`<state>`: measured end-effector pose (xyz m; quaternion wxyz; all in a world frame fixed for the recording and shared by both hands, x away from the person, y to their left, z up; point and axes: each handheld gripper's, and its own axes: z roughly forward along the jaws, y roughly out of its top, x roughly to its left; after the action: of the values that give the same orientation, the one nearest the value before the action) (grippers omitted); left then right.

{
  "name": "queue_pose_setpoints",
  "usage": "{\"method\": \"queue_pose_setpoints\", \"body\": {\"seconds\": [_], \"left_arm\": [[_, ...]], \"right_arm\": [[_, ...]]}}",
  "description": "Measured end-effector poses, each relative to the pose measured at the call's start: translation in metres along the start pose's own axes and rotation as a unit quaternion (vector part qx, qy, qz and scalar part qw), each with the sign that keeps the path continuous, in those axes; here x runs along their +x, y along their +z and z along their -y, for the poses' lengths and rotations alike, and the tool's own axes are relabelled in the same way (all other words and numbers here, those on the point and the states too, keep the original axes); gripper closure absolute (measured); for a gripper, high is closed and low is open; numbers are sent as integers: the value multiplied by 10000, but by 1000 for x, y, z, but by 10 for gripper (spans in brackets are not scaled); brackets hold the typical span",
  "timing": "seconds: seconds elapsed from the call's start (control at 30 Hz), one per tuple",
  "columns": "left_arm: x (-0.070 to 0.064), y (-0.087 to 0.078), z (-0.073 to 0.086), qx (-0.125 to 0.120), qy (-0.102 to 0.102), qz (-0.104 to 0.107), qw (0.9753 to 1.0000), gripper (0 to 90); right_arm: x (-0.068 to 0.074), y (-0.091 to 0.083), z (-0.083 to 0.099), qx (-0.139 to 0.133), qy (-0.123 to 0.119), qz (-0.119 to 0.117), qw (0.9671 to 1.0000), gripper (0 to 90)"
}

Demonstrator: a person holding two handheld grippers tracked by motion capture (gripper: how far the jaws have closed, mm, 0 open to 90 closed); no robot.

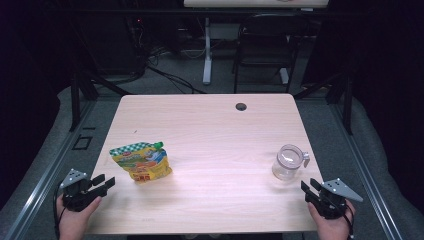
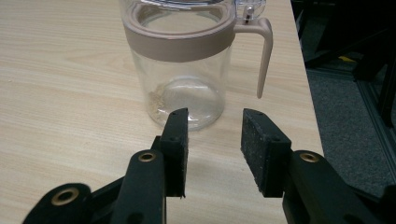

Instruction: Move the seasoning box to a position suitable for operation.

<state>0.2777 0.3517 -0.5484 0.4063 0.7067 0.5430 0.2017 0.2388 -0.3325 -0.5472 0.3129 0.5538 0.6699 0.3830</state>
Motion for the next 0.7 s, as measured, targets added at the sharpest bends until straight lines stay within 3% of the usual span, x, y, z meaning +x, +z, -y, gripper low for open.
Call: {"method": "queue_pose_setpoints", "body": {"seconds": [0.13, 0.23, 0.43, 0.5, 0.7], "left_arm": [[0, 2, -1, -64, -23, 10, 10000, 537], [-3, 5, 0, 87, 55, 40, 9999, 553], [-12, 2, -2, 27, 174, 96, 9998, 569], [-16, -1, -1, -9, 226, 143, 9996, 570], [-21, -7, 3, -26, 222, 99, 9997, 581]], "right_arm": [[0, 8, -4, 37, -137, -21, 9999, 632], [-1, 10, -5, 25, -107, -14, 9999, 637], [-6, 9, -7, 87, -93, 143, 9998, 660], [-9, 7, -16, 159, -256, 104, 9995, 741], [-10, 12, -31, 115, -449, 137, 9988, 723]]}}
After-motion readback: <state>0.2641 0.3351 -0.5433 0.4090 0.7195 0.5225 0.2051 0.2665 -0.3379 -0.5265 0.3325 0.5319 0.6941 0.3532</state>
